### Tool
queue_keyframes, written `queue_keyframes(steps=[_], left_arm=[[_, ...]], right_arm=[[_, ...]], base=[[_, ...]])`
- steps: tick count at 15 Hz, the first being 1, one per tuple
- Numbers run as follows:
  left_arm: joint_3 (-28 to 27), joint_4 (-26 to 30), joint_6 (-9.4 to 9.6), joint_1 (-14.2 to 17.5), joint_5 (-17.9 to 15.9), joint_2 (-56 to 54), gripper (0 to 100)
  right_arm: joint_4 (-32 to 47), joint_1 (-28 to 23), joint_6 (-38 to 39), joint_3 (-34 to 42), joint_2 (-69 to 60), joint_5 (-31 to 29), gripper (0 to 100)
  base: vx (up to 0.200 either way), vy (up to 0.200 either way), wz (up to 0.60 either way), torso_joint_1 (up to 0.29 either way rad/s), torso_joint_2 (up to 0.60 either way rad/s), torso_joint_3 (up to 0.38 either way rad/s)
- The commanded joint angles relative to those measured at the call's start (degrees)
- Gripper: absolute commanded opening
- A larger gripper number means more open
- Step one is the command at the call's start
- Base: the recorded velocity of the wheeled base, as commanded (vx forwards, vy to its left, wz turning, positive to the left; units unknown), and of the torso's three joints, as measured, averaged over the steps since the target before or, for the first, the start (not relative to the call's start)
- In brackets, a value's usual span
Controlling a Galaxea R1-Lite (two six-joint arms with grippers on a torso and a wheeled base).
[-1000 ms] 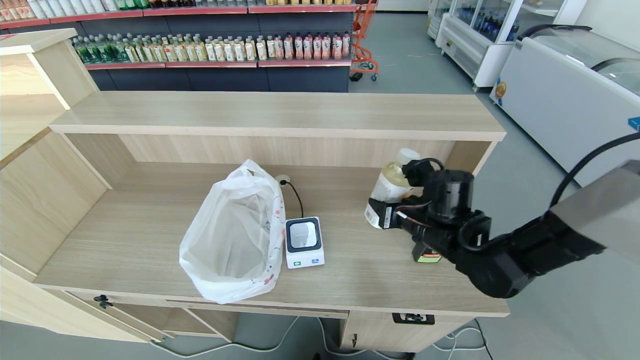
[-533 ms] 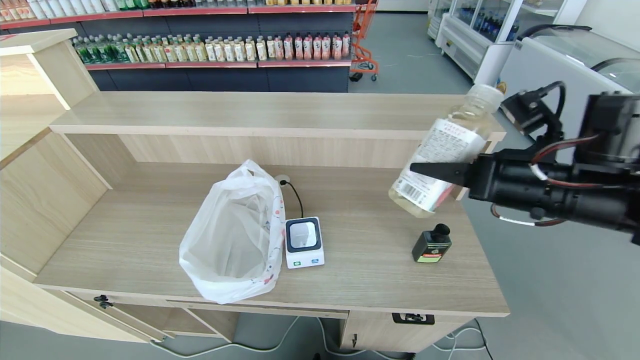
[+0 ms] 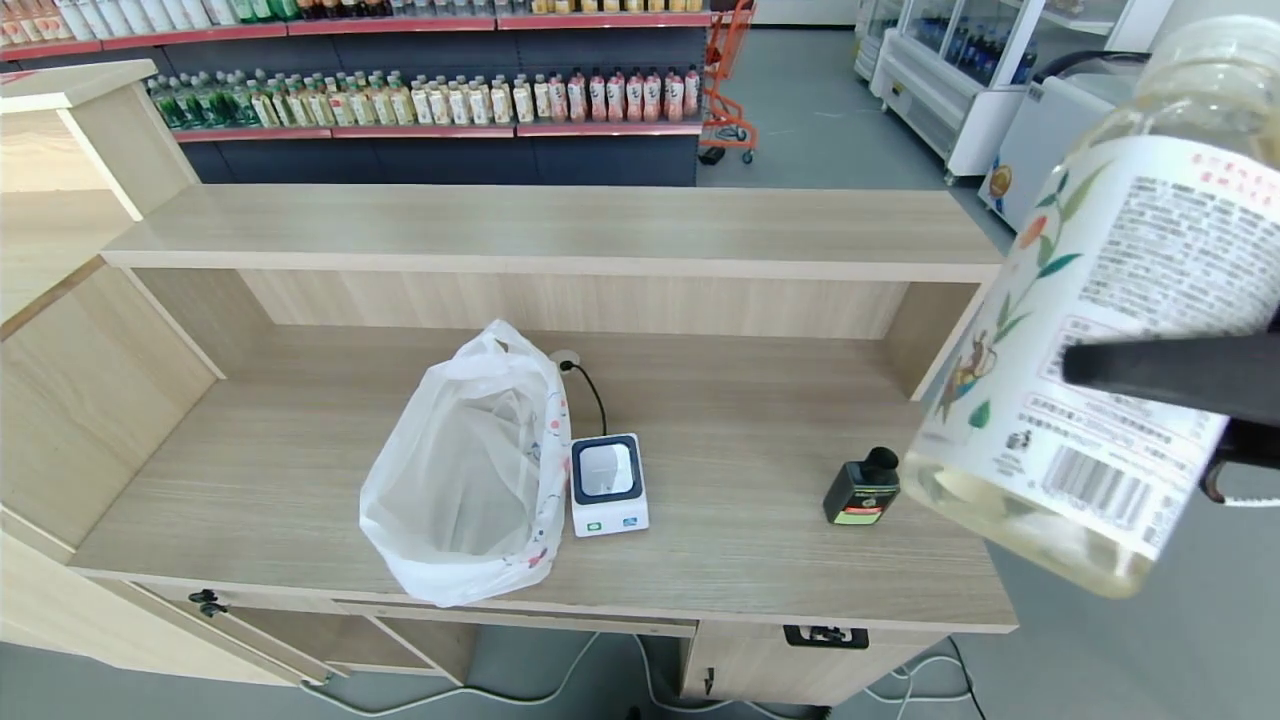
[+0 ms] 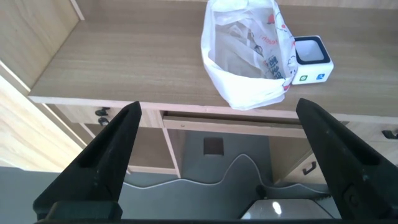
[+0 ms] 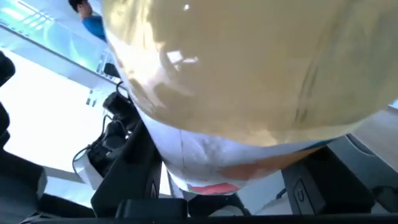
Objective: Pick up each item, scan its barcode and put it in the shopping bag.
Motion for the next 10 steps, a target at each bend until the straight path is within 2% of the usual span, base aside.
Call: queue_keyframes(steps=[1, 4, 7, 10], left_arm=[[0.00, -0.01, 0.00, 0.00, -0.01, -0.02, 100], [0.00, -0.01, 0.00, 0.00, -0.01, 0.06, 100], [0.00, -0.01, 0.00, 0.00, -0.01, 0.06, 100], [0.00, -0.01, 0.00, 0.00, -0.01, 0.06, 100]], right_arm=[[2.51, 0.55, 1.02, -0.91, -3.70, 2.99, 0], [5.50, 0.73, 2.60, -2.31, -4.40, 4.49, 0], [7.17, 3.45, 12.71, -5.13, -6.07, 4.49, 0], [7.44, 4.07, 14.29, -5.74, -5.98, 4.49, 0]], base=[[0.000, 0.000, 0.00, 0.000, 0.00, 0.000], [0.000, 0.000, 0.00, 0.000, 0.00, 0.000], [0.000, 0.000, 0.00, 0.000, 0.00, 0.000], [0.000, 0.000, 0.00, 0.000, 0.00, 0.000]])
